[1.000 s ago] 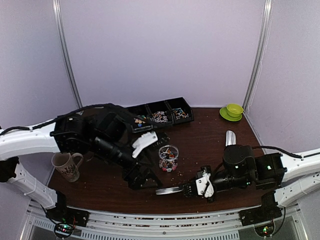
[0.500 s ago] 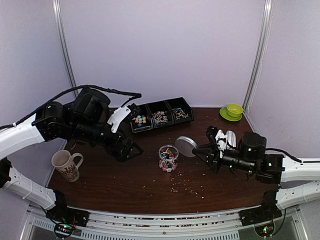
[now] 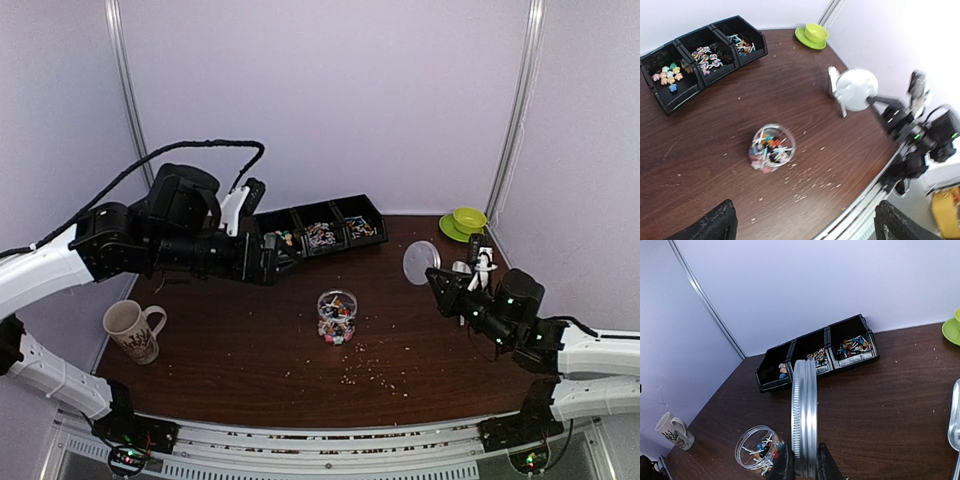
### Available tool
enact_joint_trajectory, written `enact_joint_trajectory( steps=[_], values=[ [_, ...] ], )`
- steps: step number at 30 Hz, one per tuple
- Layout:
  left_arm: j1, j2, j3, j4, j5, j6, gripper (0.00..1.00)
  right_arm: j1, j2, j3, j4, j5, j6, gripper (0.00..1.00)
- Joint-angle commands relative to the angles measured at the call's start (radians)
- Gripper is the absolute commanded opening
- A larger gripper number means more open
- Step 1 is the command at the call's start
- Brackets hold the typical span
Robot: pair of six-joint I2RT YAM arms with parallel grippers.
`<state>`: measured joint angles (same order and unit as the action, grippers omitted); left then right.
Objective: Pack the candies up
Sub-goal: Put down the box lid at the center of the board.
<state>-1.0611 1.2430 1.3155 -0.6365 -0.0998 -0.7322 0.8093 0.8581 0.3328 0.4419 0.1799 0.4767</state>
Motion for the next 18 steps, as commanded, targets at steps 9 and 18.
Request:
enact_joint_trajectory(
  steps=[9, 18],
  values=[
    [-0.035, 0.113, 0.274, 0.086, 0.001, -0.195, 0.98, -0.06, 0.258, -0.052, 0.229, 0.009, 0.373, 0.0],
    [-0.079, 0.118, 0.328, 0.086, -0.042, -0.19, 0.98, -0.082, 0.404, -0.039, 0.261, -0.041, 0.559, 0.0]
  ],
)
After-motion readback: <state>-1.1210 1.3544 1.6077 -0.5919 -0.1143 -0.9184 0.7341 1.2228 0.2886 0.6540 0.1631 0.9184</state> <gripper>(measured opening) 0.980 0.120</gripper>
